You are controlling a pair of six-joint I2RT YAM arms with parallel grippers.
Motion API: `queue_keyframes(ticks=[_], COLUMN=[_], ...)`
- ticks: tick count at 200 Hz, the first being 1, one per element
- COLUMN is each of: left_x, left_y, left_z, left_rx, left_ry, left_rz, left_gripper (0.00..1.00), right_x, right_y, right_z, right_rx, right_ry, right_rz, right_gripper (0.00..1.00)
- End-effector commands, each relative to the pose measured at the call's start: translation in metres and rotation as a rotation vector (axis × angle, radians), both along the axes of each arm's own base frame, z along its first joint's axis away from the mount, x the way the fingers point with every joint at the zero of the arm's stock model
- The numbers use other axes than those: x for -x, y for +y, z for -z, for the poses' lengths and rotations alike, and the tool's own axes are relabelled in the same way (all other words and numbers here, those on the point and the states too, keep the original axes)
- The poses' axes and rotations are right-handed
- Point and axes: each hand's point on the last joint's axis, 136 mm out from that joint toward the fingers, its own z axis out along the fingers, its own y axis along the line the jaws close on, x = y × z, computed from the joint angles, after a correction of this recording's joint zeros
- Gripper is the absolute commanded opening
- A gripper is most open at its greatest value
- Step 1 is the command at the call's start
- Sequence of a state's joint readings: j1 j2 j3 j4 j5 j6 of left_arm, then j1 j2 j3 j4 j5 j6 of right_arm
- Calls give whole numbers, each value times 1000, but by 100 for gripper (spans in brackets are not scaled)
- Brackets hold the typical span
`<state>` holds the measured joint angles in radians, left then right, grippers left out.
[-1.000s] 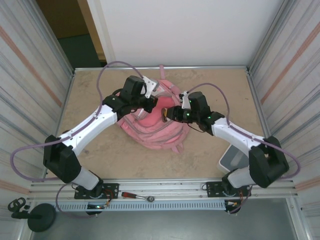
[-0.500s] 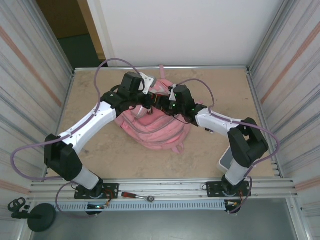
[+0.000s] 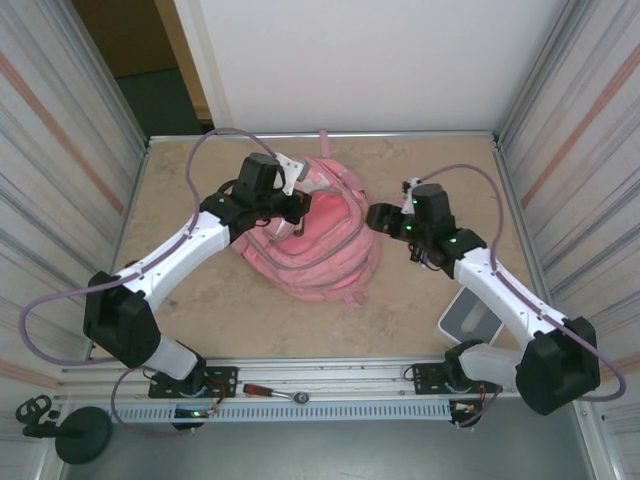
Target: Pack books, pencil case, and school supplies into a backpack
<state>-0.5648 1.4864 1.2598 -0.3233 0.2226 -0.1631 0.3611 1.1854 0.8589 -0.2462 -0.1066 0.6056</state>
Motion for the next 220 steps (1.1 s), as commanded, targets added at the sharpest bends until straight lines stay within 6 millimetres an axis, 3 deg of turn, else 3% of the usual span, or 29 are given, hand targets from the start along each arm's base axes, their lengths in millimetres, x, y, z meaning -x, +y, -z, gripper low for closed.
queue_keyframes(ticks=[1,24,57,79,185,220], left_x=[3,6,8,10,14,14], left_y=[-2,-3,-5,-7,-8,-9], left_z=[-31,-22,-11,-9,3,6], left_rx=[86,75,51,46,26,23], left_ry=[-80,-65,-46,-41,-25,-18], left_rz=[-3,-2,3,12,27,29], left_gripper=[0,0,0,0,0,0], right_x=[17,9,-9,-17,-27,-27], right_y=[-72,-98,-87,-91,-91,-78], right_z=[58,85,115,128,153,157], right_rx=[274,320,287,328,392,388], right_ry=[183,286,365,401,452,453], right_rz=[140,196,158,172,169,128], right_gripper=[69,69,59,58,54,53])
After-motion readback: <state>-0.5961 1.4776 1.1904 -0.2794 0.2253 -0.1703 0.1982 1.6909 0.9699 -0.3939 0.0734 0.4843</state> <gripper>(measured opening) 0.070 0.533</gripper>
